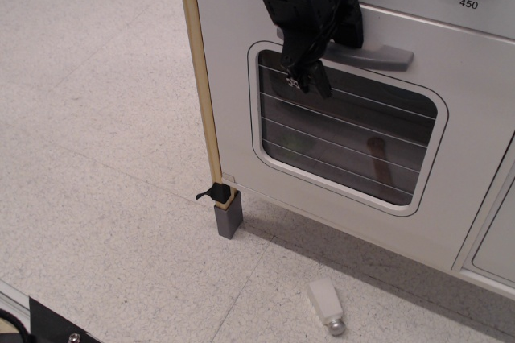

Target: Open oven

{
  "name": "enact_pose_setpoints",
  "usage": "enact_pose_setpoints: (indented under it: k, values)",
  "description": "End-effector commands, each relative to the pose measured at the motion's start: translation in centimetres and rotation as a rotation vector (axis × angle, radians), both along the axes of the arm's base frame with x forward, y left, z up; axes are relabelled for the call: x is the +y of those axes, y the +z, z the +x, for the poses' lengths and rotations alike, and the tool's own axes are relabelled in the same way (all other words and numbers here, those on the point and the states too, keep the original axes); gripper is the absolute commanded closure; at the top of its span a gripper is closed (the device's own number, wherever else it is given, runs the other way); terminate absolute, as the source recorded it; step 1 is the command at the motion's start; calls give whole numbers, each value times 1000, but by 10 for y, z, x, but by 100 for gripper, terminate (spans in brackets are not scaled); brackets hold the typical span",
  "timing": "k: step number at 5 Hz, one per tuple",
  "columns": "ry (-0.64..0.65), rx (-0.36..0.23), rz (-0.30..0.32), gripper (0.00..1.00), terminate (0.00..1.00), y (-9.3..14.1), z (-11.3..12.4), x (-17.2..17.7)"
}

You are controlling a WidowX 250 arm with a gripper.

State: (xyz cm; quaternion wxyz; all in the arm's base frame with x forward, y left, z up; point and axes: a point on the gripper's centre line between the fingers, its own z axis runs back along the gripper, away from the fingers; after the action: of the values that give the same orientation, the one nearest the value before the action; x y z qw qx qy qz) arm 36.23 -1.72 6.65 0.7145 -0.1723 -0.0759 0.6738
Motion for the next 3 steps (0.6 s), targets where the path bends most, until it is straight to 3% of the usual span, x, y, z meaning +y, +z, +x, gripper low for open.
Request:
enact_pose_setpoints:
  k: [1,3]
  values:
    - [-13,-18,3,0,0,15,-3,13]
    - [-75,2,37,0,0,3,-33,31]
